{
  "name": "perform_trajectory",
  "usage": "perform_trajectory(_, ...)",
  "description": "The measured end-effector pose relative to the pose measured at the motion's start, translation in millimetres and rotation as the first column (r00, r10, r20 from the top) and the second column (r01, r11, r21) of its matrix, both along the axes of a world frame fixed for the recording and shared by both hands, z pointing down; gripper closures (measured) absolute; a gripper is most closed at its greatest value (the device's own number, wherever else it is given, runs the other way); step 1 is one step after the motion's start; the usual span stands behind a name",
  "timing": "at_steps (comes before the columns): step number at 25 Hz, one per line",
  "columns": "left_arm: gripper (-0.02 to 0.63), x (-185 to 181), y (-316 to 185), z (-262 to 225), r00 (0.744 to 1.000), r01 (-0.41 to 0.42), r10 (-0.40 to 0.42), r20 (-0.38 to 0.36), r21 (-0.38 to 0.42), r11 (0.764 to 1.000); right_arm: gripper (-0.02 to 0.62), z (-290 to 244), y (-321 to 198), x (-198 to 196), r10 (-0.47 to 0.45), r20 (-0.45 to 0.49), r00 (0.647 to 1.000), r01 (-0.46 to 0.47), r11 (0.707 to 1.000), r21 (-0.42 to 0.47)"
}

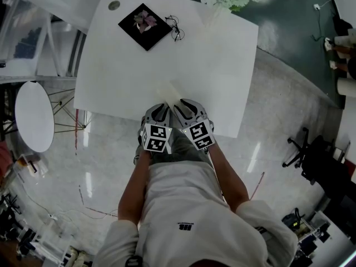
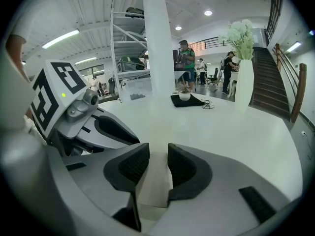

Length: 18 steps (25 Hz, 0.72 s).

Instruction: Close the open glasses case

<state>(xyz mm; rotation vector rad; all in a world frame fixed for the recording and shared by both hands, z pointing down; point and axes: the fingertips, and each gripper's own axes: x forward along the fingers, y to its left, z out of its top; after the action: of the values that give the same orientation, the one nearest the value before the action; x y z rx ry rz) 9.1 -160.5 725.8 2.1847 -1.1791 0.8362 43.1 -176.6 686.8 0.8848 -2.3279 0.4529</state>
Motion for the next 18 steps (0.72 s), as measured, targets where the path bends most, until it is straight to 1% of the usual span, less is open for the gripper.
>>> perform_trajectory(10,0.515,-3,3,2,1.000,-0.003,0.003,0.006,-0.003,1.000,0.469,2,1,-1,-0.002,-0.020,1.000,0.003,0.999,0.033)
perform_trajectory(18,0.515,-18,1,-8,1.000,0.026,-0.027,0.014,0.028,0.999,0.463,1,1,2,0.028,-0.011,1.000,-0.028,0.999,0.034)
